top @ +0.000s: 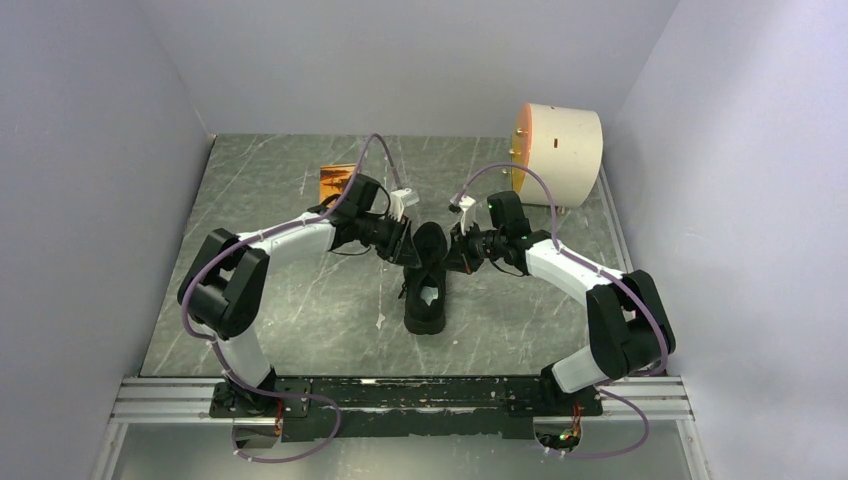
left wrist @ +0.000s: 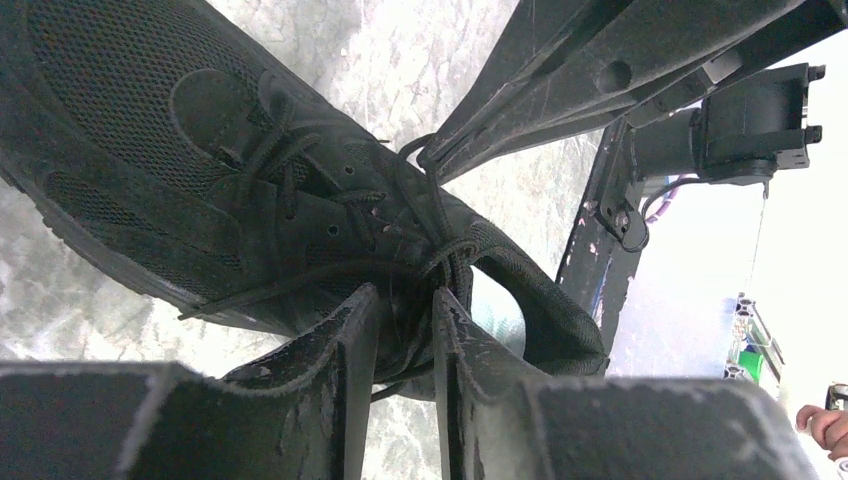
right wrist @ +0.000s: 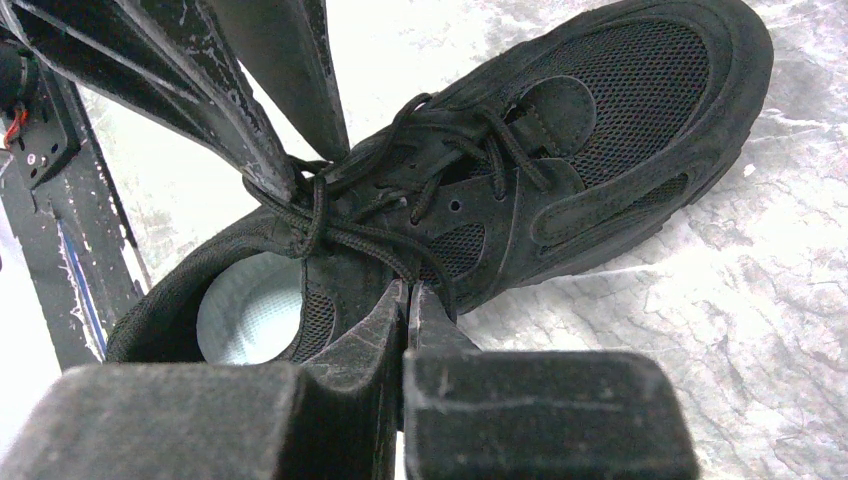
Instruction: Tie the shoes
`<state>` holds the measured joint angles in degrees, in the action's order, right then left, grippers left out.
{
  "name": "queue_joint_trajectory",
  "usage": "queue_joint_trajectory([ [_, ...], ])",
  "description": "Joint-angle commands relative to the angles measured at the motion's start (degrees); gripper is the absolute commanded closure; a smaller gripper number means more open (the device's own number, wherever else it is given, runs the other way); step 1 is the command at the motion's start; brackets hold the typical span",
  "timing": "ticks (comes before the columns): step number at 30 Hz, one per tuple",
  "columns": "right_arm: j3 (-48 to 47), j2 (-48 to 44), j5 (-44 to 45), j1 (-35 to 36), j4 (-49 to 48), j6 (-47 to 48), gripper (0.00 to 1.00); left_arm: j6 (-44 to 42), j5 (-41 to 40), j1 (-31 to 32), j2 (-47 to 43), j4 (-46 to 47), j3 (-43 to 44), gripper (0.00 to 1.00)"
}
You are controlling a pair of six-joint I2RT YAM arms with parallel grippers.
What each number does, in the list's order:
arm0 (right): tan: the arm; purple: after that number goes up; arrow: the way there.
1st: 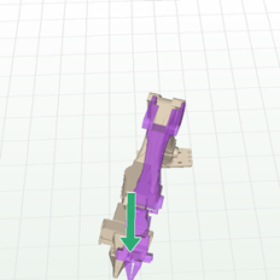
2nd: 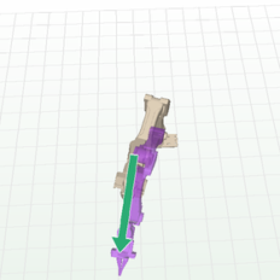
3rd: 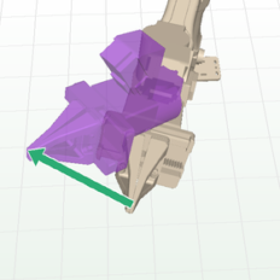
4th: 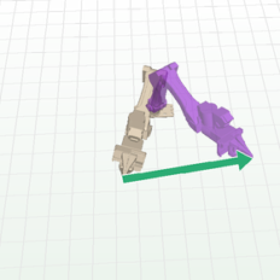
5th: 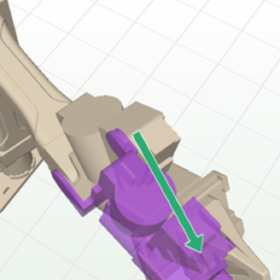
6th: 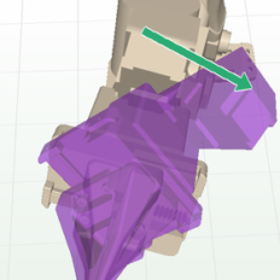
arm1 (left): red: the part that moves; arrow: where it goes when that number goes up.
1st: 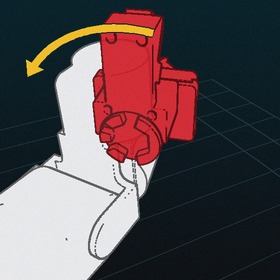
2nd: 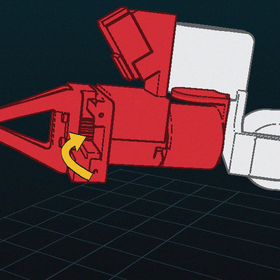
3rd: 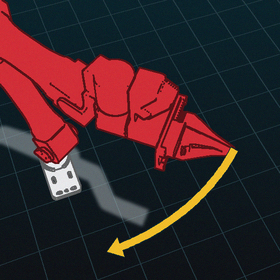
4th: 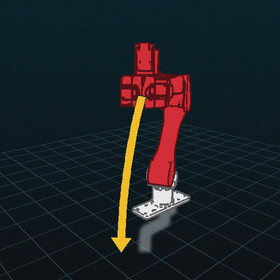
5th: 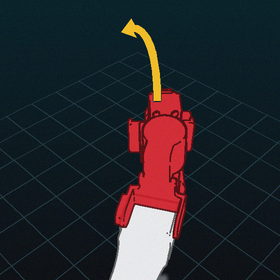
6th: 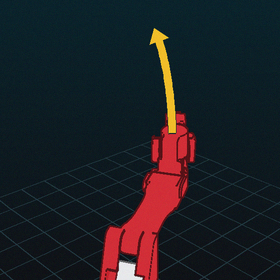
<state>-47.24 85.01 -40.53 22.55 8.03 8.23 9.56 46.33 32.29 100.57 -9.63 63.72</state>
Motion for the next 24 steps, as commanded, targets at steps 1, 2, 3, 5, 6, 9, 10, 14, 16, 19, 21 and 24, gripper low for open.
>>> queue_joint_trajectory([
  [1,-1.4,0.2,-0.6,-0.2,-0.3,0.7,1.00,-1.3,1.8,0.9,0.5,0.9,0.2,0.67],
  [2,-1.3,0.2,-0.6,-0.3,-0.4,0.7,1.00,-1.0,2.3,1.0,0.3,1.5,-0.2,0.66],
  [3,-1.4,0.2,-0.5,-0.3,-0.4,0.6,1.00,-0.8,2.6,1.1,0.2,1.9,-0.6,0.65],
  [5,-1.4,0.4,-0.5,-0.3,-0.3,0.6,1.00,-0.6,2.7,1.1,-0.4,2.2,-1.2,0.64],
  [6,-1.5,0.5,-0.5,-0.3,-0.4,0.6,1.00,-0.7,2.6,1.1,-0.6,2.3,-1.5,0.62],
  [9,-1.7,0.8,-0.6,-0.3,-0.4,0.7,1.00,-0.6,2.5,1.1,-0.9,2.5,-2.2,0.61],
  [10,-1.8,0.8,-0.6,-0.3,-0.3,0.6,1.00,-0.5,2.4,1.1,-0.7,2.4,-2.3,0.61],
  [14,-1.8,0.9,-0.8,-0.3,-0.7,0.5,1.00,-0.8,2.0,1.6,0.0,2.0,-2.3,0.63],
  [16,-1.6,1.0,-0.6,-0.3,-1.1,0.1,1.00,-0.9,2.2,1.7,0.7,1.6,-2.1,0.68],
  [19,-1.6,0.7,1.8,-0.3,-1.3,-0.2,1.00,-2.8,0.6,1.7,1.3,-1.8,-0.5,0.80],
  [21,-1.3,0.0,3.6,-0.4,-1.4,0.1,1.00,-4.3,-0.8,1.7,0.9,-4.0,0.4,0.87],
  [24,-0.6,-1.2,7.2,-0.3,-1.1,0.7,1.00,-5.7,-2.8,1.6,0.3,-7.4,1.7,0.92],
])
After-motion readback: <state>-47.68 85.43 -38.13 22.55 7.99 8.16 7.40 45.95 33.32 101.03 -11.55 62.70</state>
